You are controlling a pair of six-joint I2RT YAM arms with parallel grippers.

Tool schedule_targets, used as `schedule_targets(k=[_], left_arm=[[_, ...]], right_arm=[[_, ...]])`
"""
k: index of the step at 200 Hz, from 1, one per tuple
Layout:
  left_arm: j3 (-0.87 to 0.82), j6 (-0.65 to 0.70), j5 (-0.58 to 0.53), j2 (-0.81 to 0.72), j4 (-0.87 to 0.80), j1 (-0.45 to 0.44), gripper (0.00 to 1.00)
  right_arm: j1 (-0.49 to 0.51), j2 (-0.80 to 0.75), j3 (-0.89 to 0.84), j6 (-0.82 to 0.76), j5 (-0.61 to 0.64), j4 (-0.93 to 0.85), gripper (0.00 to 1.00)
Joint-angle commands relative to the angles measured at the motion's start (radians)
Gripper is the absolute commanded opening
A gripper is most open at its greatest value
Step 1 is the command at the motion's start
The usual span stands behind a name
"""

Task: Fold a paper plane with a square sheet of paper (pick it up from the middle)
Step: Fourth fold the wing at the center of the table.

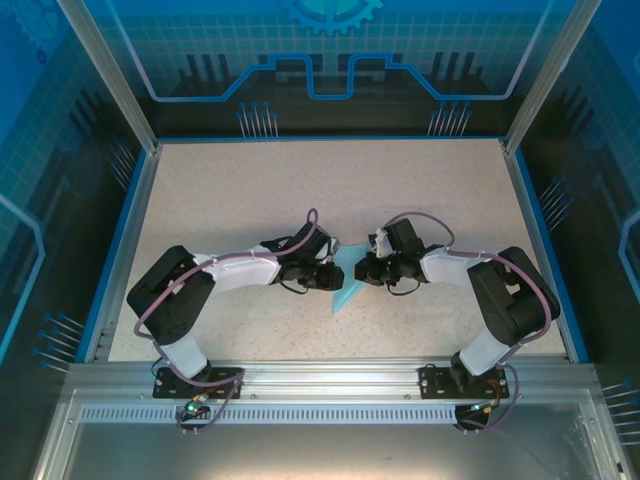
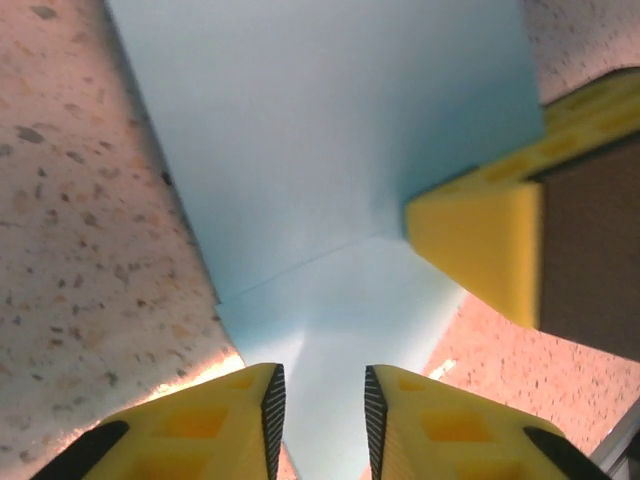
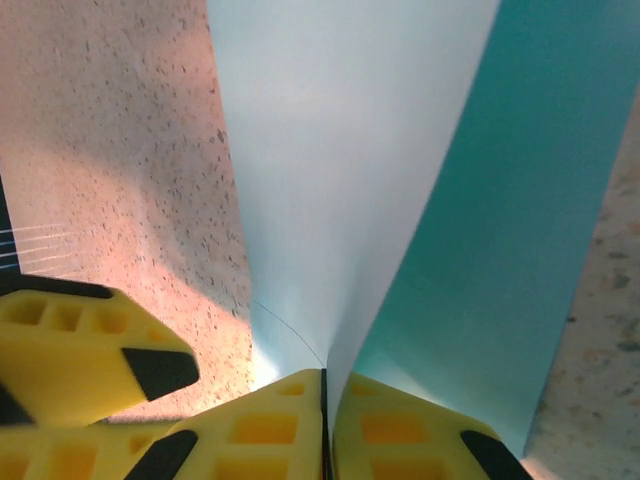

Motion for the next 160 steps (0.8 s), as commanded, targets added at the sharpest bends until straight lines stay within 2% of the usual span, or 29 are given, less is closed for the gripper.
schedule_targets(k=[1, 38, 54, 76, 102, 160], left_arm=[[-0.015, 0.008, -0.100, -0.053, -0.027, -0.065, 0.38], [-0.019, 0.000, -0.223, -0.063, -0.039, -0.169, 0.48], [-0.017, -0.001, -0.296, -0.060, -0.057, -0.201, 0.49], [-0.033, 0.001, -0.336, -0.070, -0.046, -0.219, 0.50], [-0.035, 0.011, -0.400, -0.063, -0.064, -0.248, 0.51], [-0.031, 0.012, -0.450, -0.028, -0.058, -0.274, 0.45]], right_arm=[[0.034, 0.000, 0.026, 0.042, 0.031, -0.044, 0.08], [0.056, -0.022, 0.010, 0.122, 0.054, -0.012, 0.08], [0.058, -0.034, -0.005, 0.154, 0.062, 0.000, 0.08], [0.063, -0.051, -0.020, 0.190, 0.067, 0.009, 0.08], [0.069, -0.063, -0.019, 0.211, 0.073, 0.005, 0.09], [0.080, -0.063, -0.005, 0.216, 0.081, -0.011, 0.09]])
